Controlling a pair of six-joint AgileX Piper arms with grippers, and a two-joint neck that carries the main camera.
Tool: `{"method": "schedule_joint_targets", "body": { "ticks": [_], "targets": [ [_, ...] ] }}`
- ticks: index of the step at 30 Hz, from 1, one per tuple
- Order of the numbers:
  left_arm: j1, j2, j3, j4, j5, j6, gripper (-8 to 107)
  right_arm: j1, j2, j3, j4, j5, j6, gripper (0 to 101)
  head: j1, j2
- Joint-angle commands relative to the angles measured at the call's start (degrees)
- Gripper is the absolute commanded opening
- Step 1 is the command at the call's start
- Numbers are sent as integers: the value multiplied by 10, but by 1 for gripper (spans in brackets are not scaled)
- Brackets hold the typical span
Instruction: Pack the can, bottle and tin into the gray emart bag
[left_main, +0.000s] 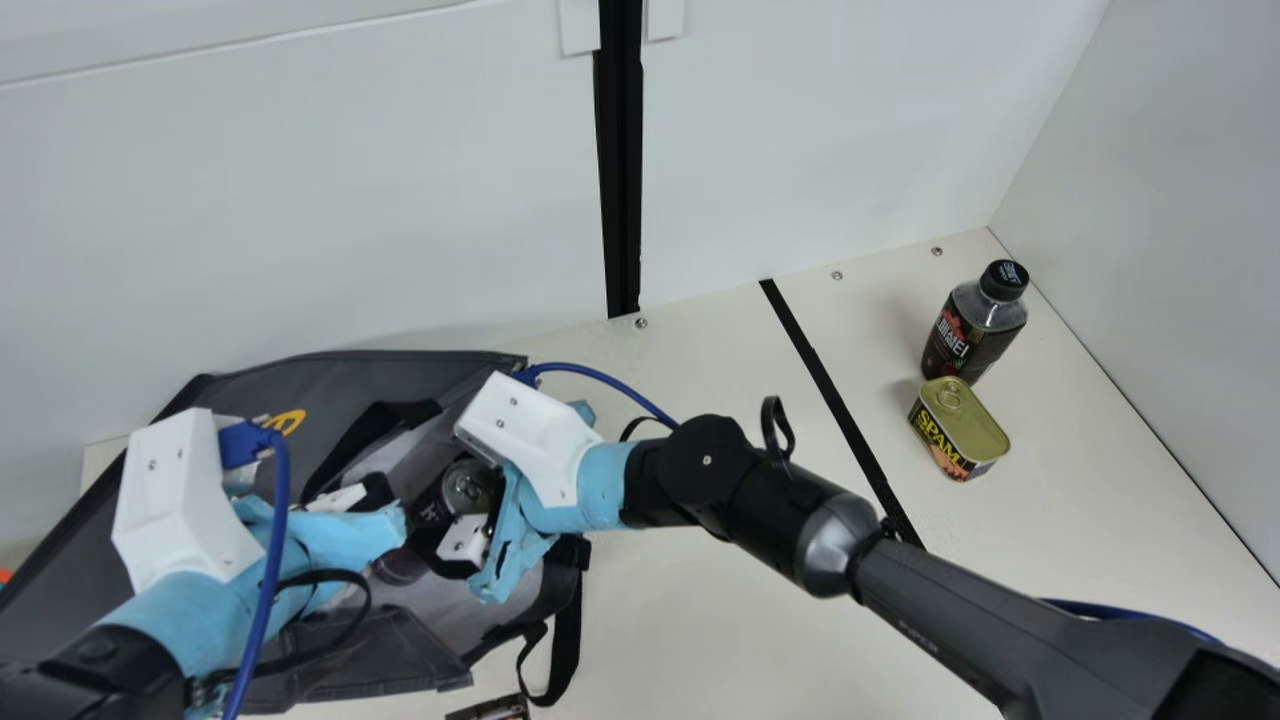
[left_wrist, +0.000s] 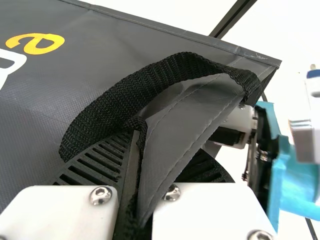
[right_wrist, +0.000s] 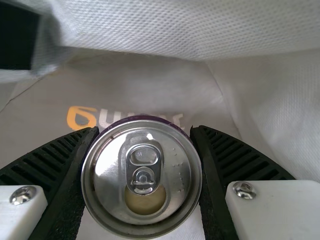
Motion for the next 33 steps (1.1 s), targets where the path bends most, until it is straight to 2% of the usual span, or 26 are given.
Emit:
{"method": "schedule_joint_targets", "body": {
  "ticks": [1, 13, 33],
  "targets": [
    [0, 0, 0, 0, 0, 0, 10, 2, 6, -4, 7, 1, -5, 0, -13, 0],
    [0, 0, 0, 0, 0, 0, 10, 14, 38, -31, 45, -7, -29, 0, -13, 0],
    [0, 0, 0, 0, 0, 0, 10, 12, 37, -29, 41, -3, -33, 67, -13, 0]
  ]
}}
